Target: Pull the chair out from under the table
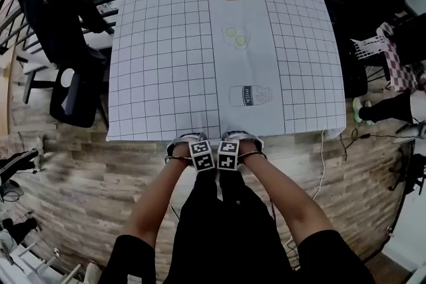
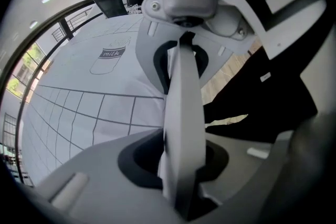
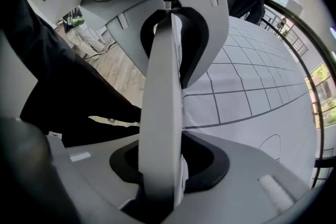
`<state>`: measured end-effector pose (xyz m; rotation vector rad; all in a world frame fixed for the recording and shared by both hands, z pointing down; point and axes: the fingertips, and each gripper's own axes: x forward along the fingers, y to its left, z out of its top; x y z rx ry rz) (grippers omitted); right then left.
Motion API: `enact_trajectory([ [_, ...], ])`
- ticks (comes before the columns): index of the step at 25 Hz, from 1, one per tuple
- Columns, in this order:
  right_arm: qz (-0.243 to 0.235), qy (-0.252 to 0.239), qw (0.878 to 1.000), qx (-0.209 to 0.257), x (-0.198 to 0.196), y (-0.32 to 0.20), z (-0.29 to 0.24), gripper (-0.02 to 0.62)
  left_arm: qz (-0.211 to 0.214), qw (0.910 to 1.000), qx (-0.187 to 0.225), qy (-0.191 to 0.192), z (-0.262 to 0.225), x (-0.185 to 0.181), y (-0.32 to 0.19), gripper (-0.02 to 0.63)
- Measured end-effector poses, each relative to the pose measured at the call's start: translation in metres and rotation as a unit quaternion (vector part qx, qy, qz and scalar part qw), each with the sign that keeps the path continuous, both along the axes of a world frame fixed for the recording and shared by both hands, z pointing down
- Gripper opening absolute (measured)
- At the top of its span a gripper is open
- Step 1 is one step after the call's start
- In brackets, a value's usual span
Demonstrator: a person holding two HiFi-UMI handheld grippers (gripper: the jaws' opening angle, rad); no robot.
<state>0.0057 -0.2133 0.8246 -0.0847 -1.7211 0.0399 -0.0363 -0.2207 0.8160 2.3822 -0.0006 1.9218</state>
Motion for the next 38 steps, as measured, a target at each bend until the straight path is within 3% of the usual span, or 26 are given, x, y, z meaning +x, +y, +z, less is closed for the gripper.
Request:
enact_trajectory([
  [7, 0.005, -0.010, 1.000, 0.009, -0.002, 0.000, -0.001, 0.117, 0.006, 0.9999, -0.010, 0.000, 0.004, 0.008, 0.004, 0.114],
  [13, -0.007, -0.012, 0.998, 0.064, -0.003, -0.008, -0.001, 0.058, 0.000, 0.9996, -0.028, 0.011, 0.004, 0.009, 0.006, 0.115],
  [20, -0.001, -0.011, 0.998, 0.059, -0.001, -0.005, -0.001, 0.057, 0.021, 0.9995, 0.024, 0.000, 0.005, 0.009, 0.004, 0.074],
  [38, 0.000, -0.014, 0.999, 0.036, 0.003, 0.052, -0.006, 0.071, -0.018, 0.9998, -0.004, 0.001, 0.000, 0.013, 0.063, 0.084],
])
